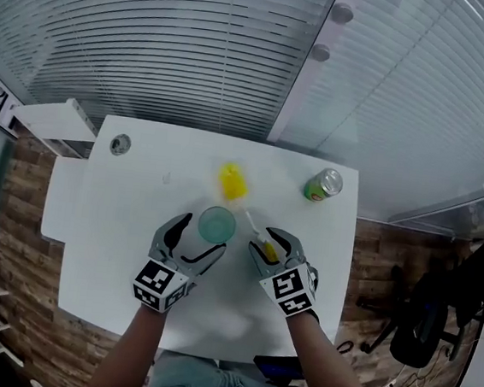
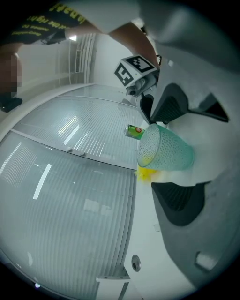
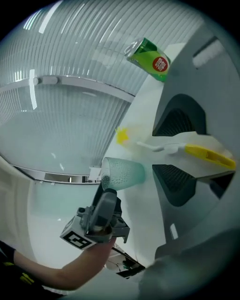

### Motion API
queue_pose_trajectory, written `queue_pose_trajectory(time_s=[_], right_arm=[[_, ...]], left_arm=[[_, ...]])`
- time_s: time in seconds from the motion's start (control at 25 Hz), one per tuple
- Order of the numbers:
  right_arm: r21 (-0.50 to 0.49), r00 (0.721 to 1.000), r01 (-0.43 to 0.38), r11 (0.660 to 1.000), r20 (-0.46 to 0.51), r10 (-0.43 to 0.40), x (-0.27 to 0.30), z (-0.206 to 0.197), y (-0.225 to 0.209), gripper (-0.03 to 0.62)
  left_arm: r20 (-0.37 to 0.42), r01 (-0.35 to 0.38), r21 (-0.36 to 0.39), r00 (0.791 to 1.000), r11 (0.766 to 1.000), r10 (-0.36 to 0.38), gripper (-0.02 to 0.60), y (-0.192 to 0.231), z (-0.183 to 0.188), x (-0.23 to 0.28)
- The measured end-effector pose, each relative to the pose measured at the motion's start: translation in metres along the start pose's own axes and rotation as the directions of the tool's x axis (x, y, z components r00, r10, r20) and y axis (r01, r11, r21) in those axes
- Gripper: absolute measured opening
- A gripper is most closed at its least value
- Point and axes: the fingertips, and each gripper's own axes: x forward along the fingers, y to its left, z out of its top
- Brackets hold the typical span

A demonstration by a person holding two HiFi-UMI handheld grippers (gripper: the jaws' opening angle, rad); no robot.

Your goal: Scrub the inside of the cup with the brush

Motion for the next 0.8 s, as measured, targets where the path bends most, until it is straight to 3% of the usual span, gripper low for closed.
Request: queue_pose_trajectory(time_s=[0.28, 0.56, 0.8], right_arm=[[-0.078, 0.996, 0.019, 0.997, -0.080, -0.025, 0.024, -0.015, -0.003, 0.175], [-0.107, 0.997, 0.011, 0.994, -0.076, -0.019, 0.027, -0.017, -0.003, 0.095], [-0.100, 0.997, 0.000, 0.995, -0.082, -0.008, 0.028, -0.017, -0.005, 0.072]], left_arm=[[-0.015, 0.014, 0.023, 1.000, 1.000, -0.014, 0.419, -0.002, -0.007, 0.017], [-0.028, 0.029, 0.022, 0.999, 0.999, -0.028, 0.428, -0.004, -0.012, 0.033], [-0.045, 0.054, 0.030, 0.998, 0.998, -0.053, 0.428, -0.009, -0.018, 0.045]])
